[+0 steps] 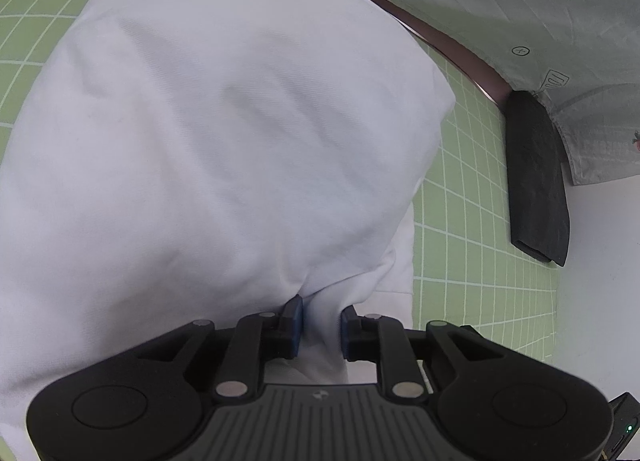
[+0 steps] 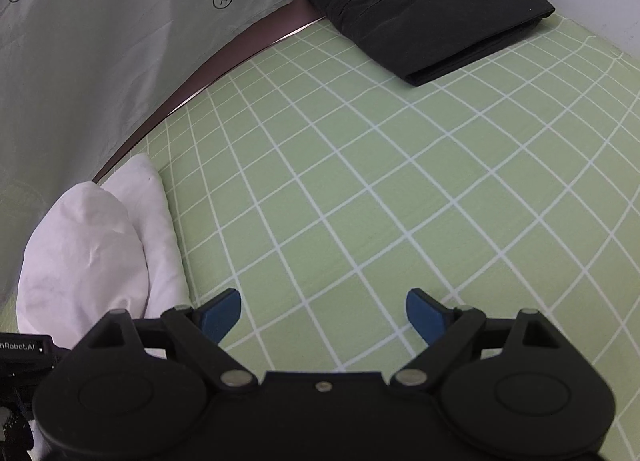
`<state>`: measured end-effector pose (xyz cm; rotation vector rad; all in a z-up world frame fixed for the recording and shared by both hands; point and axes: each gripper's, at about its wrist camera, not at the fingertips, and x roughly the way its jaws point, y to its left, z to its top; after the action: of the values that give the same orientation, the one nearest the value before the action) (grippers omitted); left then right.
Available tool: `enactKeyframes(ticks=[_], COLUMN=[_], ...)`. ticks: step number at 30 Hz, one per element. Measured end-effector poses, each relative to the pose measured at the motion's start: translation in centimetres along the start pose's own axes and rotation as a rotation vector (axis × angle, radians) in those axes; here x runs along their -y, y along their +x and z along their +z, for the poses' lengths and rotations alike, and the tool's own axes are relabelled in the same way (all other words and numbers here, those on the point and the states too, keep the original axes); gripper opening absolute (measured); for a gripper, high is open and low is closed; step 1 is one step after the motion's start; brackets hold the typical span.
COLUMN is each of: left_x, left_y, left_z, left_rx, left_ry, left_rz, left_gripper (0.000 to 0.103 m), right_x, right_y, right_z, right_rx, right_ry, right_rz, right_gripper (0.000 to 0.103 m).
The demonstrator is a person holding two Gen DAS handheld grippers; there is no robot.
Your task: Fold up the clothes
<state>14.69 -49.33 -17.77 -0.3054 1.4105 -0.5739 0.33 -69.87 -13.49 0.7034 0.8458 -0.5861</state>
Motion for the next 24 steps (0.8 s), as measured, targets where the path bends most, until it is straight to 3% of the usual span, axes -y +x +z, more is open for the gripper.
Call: enactKeyframes(ticks=[1,3,4,6,9,13,15,19,21,23,24], left_x=[0.1,0.5,0.8,1.5,2.1,0.7,-0.4,-2.5,-4.3,-5.9,-6.6], left_y=[-0.1,-0.5,-0.7,-1.3,-3.0,-7.3,-9.5,-12.0,-12.7,-12.7,-12.5], left_z=[0.0,0.0,0.0,-0.2,-0.7,-1.5,-1.8,-2.4,-2.8,-3.1,-3.0], left_rx=[0.002,-0.007,-0.011,-0.005,0.039,0.162,0.236,0.328,0.345,0.342,0.336], left_ry=[0.006,0.024,0.027,0.034,0.071,0.101,0.119,0.129,0.113,0.076,0.057], left_rz=[-0.016,-0.095,-0.141,-0.204,-0.209,-0.109,-0.015,0.167,0.234,0.243,0.246], left_gripper=[0.029,0.052,0.055,0.056,0.059,0.061,0.069,0.070,0.070,0.070,0.070], right_x=[-0.1,-0.4,-0.5,-0.7,-1.2,-2.1,-2.8,-5.0,-6.4,-7.5,-8.1], right_y=[0.0,-0.2,-0.4,-0.8,-1.8,-2.7,-2.7,-2.5,-2.0,-1.4,-0.9], right_z=[-0.2,-0.6,-0.7,-0.8,-0.8,-0.8,-1.1,-2.4,-3.1,-4.0,-4.3], right_rx=[-0.004,-0.008,-0.008,0.002,0.026,0.050,0.049,0.028,0.003,-0.030,-0.038], right_ry=[-0.001,-0.002,-0.005,-0.016,-0.036,-0.068,-0.092,-0.143,-0.168,-0.186,-0.197], right_rz=[0.001,0.004,0.007,0.010,0.013,0.025,0.044,0.116,0.199,0.292,0.309], right_gripper=[0.090,0.090,0.090,0.090,0.090,0.090,0.090,0.090,0.080,0.061,0.059])
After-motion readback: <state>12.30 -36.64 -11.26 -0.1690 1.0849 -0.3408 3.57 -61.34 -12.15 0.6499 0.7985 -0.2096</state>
